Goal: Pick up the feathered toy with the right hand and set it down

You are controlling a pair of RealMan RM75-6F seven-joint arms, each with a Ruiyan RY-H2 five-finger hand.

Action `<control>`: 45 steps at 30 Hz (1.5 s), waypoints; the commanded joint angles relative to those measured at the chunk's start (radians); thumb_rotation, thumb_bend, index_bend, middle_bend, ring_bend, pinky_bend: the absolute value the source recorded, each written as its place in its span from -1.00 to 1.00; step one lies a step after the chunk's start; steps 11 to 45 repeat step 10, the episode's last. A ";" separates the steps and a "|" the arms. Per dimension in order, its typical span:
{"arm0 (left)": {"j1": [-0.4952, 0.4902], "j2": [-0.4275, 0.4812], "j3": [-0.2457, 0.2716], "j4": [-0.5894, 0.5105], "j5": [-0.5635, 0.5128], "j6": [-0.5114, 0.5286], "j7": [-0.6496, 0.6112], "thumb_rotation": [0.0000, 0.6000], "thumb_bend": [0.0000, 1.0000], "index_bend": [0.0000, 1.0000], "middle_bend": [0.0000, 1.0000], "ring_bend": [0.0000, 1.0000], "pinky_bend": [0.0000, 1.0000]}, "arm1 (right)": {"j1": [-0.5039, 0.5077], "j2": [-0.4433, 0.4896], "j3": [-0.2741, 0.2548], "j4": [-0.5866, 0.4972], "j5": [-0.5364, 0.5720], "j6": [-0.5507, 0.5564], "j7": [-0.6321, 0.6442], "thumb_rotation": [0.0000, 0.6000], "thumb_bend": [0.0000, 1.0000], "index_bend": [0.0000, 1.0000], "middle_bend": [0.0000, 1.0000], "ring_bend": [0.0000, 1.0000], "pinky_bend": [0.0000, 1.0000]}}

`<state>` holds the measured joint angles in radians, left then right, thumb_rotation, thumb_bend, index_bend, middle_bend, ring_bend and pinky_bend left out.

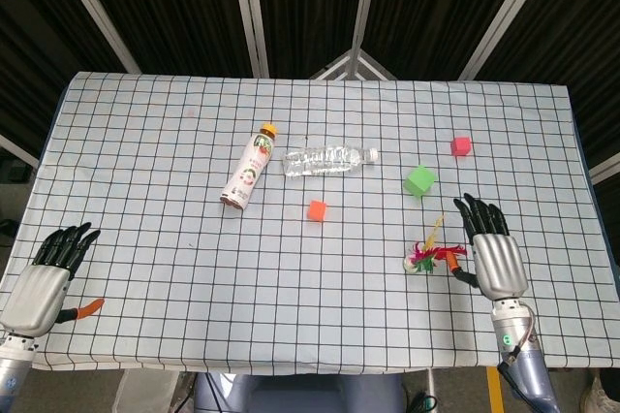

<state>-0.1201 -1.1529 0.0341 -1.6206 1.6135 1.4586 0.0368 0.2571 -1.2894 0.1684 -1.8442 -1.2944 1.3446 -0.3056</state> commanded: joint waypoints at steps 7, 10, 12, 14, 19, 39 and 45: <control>0.001 0.001 -0.002 0.006 -0.001 0.003 -0.008 1.00 -1.00 -1.00 -1.00 -1.00 -1.00 | -0.098 0.132 -0.080 -0.005 -0.147 0.127 0.052 1.00 -0.14 -1.00 -1.00 -1.00 -1.00; 0.001 0.000 -0.002 0.006 0.001 0.005 -0.006 1.00 -1.00 -1.00 -1.00 -1.00 -1.00 | -0.139 0.175 -0.115 0.031 -0.169 0.158 0.077 1.00 -0.17 -1.00 -1.00 -1.00 -1.00; 0.001 0.000 -0.002 0.006 0.001 0.005 -0.006 1.00 -1.00 -1.00 -1.00 -1.00 -1.00 | -0.139 0.175 -0.115 0.031 -0.169 0.158 0.077 1.00 -0.17 -1.00 -1.00 -1.00 -1.00; 0.001 0.000 -0.002 0.006 0.001 0.005 -0.006 1.00 -1.00 -1.00 -1.00 -1.00 -1.00 | -0.139 0.175 -0.115 0.031 -0.169 0.158 0.077 1.00 -0.17 -1.00 -1.00 -1.00 -1.00; 0.001 0.000 -0.002 0.006 0.001 0.005 -0.006 1.00 -1.00 -1.00 -1.00 -1.00 -1.00 | -0.139 0.175 -0.115 0.031 -0.169 0.158 0.077 1.00 -0.17 -1.00 -1.00 -1.00 -1.00; 0.001 0.000 -0.002 0.006 0.001 0.005 -0.006 1.00 -1.00 -1.00 -1.00 -1.00 -1.00 | -0.139 0.175 -0.115 0.031 -0.169 0.158 0.077 1.00 -0.17 -1.00 -1.00 -1.00 -1.00; 0.001 0.000 -0.002 0.006 0.001 0.005 -0.006 1.00 -1.00 -1.00 -1.00 -1.00 -1.00 | -0.139 0.175 -0.115 0.031 -0.169 0.158 0.077 1.00 -0.17 -1.00 -1.00 -1.00 -1.00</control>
